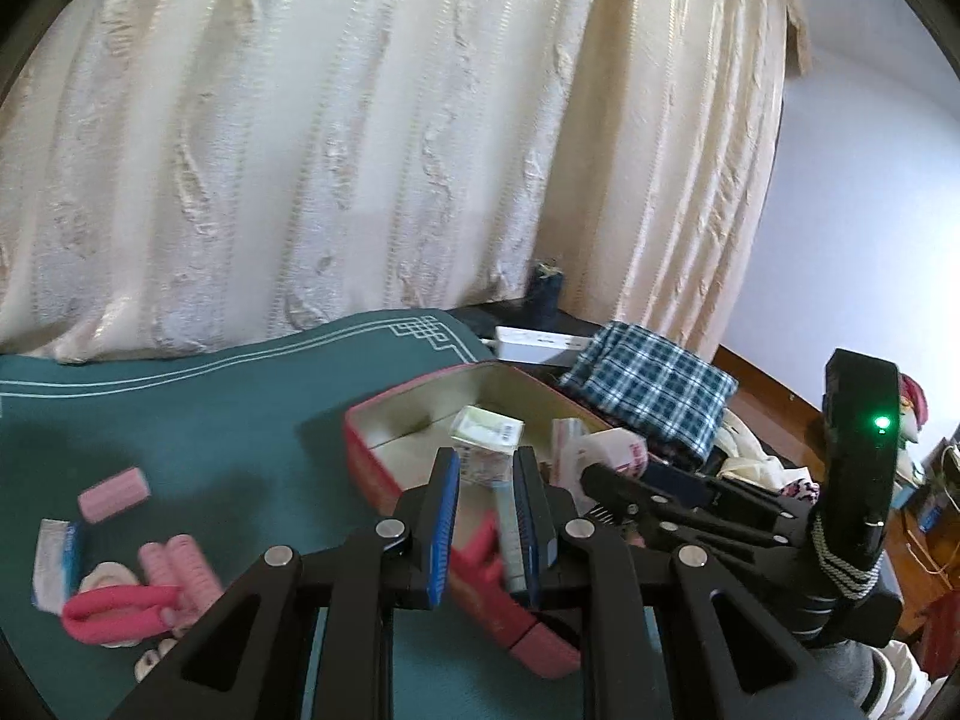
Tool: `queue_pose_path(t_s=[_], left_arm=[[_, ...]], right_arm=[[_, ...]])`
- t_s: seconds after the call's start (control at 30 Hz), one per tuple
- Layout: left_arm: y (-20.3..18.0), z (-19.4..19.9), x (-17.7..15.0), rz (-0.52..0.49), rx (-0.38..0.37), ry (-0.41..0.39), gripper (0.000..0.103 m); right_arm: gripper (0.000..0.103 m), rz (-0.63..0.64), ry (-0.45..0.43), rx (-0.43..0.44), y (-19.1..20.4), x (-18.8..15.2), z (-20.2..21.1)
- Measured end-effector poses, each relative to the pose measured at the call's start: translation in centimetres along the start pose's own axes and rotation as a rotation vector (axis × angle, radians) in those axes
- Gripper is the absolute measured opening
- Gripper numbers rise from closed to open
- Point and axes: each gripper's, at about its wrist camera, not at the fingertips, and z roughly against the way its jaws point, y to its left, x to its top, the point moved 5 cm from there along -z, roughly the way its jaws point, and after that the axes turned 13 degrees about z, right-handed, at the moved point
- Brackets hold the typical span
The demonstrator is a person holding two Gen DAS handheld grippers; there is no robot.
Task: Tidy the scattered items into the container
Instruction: 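Carry the Z bottle into the tin box and open the right tool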
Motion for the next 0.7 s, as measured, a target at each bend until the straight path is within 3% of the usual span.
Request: queue_pose_path(t_s=[0.17, 0.23, 0.27, 0.53, 0.7], left_arm=[[-0.6, -0.6, -0.2, -0.01, 0.001, 0.017, 0.02], [-0.5, -0.6, -0.2, -0.008, 0.008, 0.017, 0.02], [-0.4, -0.6, -0.2, -0.005, 0.011, 0.017, 0.02], [1.9, 0.6, -0.6, 0.037, 0.068, 0.007, 0.02], [6.9, 3.2, -2.0, 0.114, 0.179, -0.015, 0.02]], right_arm=[[0.047, -0.022, 0.016, 0.0, -0.7, -0.5, -0.7], [0.073, -0.033, 0.018, 0.003, -0.7, -0.5, -0.8], [0.077, -0.034, 0.01, -0.002, -0.7, -0.5, -0.7], [0.078, 0.024, -0.005, 0.015, 1.1, -0.1, -0.1], [0.08, 0.069, -0.022, 0.073, 3.8, 0.4, 0.8]])
